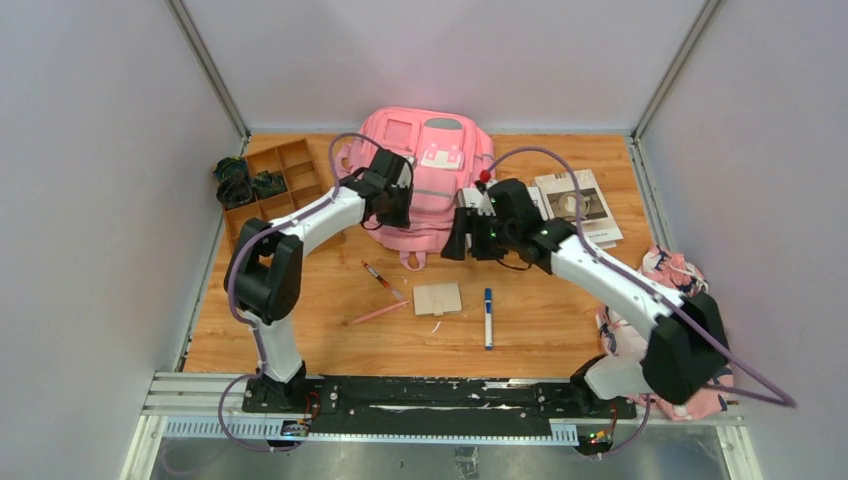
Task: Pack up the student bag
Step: Adjust the student bag at the center of the board.
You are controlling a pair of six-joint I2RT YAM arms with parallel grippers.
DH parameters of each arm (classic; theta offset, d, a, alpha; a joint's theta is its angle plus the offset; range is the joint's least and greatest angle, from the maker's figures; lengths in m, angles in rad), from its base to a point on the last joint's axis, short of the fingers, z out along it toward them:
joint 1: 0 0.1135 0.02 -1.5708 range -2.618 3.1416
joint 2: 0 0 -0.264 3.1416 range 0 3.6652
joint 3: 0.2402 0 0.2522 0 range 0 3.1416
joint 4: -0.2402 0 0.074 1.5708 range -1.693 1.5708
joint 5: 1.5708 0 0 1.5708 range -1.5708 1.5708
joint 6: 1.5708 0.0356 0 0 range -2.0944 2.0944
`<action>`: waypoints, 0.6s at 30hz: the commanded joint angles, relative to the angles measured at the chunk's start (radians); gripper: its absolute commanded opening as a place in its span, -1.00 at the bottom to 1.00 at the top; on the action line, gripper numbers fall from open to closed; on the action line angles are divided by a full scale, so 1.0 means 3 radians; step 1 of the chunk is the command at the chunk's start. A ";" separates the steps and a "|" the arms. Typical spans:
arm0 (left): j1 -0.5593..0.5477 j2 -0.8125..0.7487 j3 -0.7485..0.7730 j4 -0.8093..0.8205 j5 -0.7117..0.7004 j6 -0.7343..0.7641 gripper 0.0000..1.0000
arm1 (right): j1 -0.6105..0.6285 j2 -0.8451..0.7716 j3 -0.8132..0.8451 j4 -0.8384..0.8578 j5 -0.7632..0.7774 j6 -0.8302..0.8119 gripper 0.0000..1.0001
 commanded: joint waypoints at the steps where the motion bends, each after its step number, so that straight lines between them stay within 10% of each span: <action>1: -0.0005 -0.0438 0.0010 -0.0036 0.0072 -0.0045 -1.00 | 0.0071 0.0640 0.0324 0.0323 -0.0815 -0.0044 0.49; 11: 0.0019 -0.0828 -0.0033 -0.0022 0.0272 -0.0206 -1.00 | -0.0061 0.1029 0.0422 0.0029 0.0161 0.0131 0.50; 18: 0.0024 -0.1009 0.0045 0.0073 0.0423 -0.0297 -1.00 | -0.0180 0.0176 0.0025 -0.0129 0.0581 0.0114 0.57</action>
